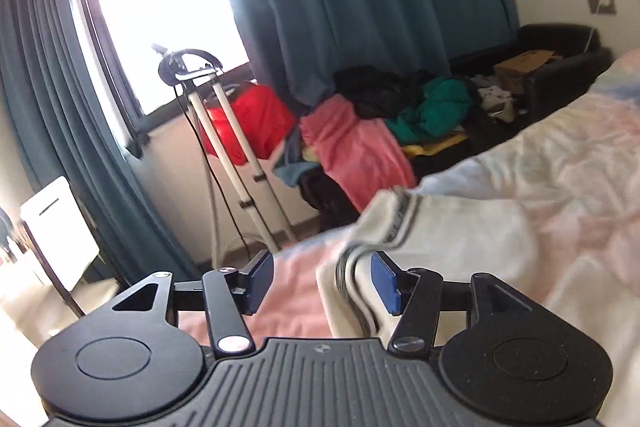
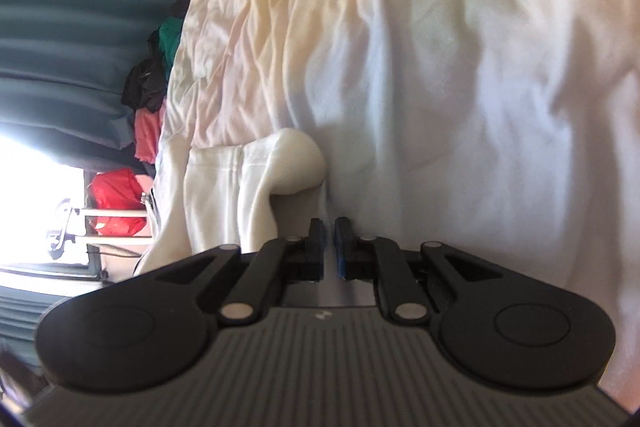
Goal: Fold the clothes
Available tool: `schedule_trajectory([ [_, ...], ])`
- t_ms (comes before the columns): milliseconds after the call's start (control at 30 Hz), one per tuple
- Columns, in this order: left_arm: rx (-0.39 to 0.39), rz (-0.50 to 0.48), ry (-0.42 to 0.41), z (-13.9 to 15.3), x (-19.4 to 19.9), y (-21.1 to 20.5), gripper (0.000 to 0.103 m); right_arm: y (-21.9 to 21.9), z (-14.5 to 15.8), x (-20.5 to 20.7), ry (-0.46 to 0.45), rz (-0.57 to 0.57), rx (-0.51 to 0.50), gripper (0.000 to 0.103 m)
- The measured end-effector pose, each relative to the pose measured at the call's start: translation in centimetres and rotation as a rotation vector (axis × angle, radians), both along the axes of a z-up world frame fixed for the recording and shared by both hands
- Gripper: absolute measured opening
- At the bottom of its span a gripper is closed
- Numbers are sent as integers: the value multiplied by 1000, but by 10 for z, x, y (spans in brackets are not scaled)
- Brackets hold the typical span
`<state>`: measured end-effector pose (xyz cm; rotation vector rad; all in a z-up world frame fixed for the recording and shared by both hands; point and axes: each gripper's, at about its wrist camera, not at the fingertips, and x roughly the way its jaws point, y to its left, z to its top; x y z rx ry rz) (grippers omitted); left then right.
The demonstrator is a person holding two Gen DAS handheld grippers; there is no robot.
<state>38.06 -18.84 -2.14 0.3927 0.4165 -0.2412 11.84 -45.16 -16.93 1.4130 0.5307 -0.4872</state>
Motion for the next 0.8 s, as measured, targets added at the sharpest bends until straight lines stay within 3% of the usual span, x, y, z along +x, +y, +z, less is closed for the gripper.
schedule_trajectory([
  [33,-26,26,11,1,-4,9,66,0,2,1,-6,12,-3,10],
  [133,-158,73,86,1,-66,63,67,1,6,2,-24,46,-11,10],
  [267,-280,175,116,1,-151,131,73,2,13,5,-48,92,-23,10],
  [433,-351,284,116,-2,-243,200,76,5,17,6,-39,151,-5,13],
  [500,-390,308,129,-6,-268,224,77,6,18,7,-31,175,5,18],
  [567,-439,323,133,-11,-290,245,79,8,20,8,-24,199,16,38],
  [633,-488,346,131,-15,-310,266,81,9,21,8,-16,222,26,45],
  [800,-639,421,166,-22,-335,306,84,13,24,9,3,281,52,45],
])
